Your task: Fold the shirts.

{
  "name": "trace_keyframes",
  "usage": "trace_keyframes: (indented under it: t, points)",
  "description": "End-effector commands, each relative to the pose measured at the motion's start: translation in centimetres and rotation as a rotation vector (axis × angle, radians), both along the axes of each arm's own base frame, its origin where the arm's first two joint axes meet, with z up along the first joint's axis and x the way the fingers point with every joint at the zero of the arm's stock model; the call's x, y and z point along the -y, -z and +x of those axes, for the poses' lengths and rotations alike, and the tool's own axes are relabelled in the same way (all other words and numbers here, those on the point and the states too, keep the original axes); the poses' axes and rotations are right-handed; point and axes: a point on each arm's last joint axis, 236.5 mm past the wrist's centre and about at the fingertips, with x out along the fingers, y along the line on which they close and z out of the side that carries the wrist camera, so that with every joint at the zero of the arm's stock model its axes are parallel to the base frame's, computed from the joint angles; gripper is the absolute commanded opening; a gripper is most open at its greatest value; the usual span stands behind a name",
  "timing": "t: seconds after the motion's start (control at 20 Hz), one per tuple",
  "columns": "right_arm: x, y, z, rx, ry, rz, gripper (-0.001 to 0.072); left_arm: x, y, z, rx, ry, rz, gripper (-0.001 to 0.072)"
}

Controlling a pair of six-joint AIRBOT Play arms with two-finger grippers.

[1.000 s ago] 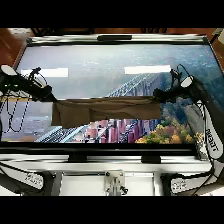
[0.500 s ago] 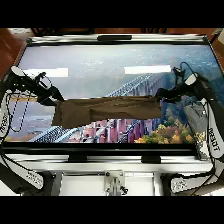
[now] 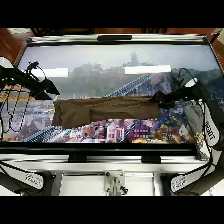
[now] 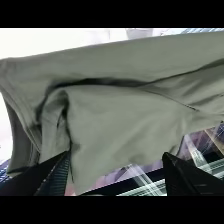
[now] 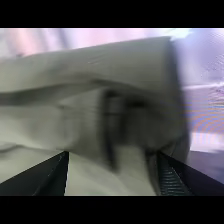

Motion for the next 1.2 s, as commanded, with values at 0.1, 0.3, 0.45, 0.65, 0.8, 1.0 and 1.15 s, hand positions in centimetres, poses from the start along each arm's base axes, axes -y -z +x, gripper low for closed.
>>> trace_keyframes:
  t: [0.1,0.3,0.45,0.65,0.8,1.0,1.15]
  points:
    - [-3.6,1.1,-1.2,-0.043,-0.080,0.047,0.0412,1.4,-1.5,-0.2,0.035,0.032,0.005,0.0662]
    - [-4.0,-1.7,-1.5,-0.011,-0.102,0.061,0.0054,5.1,-1.5,-0.2,0.047,0.093,0.006,0.0661]
    - [-3.9,-7.0,-1.0,0.117,-0.120,0.038,0.0054,9.4,-1.9,0.1,0.083,0.135,-0.020,0.0202]
    - [-3.9,-15.7,-1.9,0.304,-0.134,0.005,0.0054,18.3,-5.0,2.2,0.191,0.082,-0.222,0.0037]
    - [-4.3,-21.5,-4.3,0.406,-0.139,-0.005,0.0053,25.7,-6.9,2.6,0.269,0.060,-0.325,0.0036]
    - [-4.2,-27.8,-8.0,0.525,-0.111,-0.042,0.0054,32.3,-4.4,-1.7,0.291,0.246,-0.247,0.0035]
    - [-3.5,-30.4,-10.8,0.566,-0.085,-0.092,0.0054,36.4,-2.5,-4.9,0.284,0.348,-0.223,0.0035]
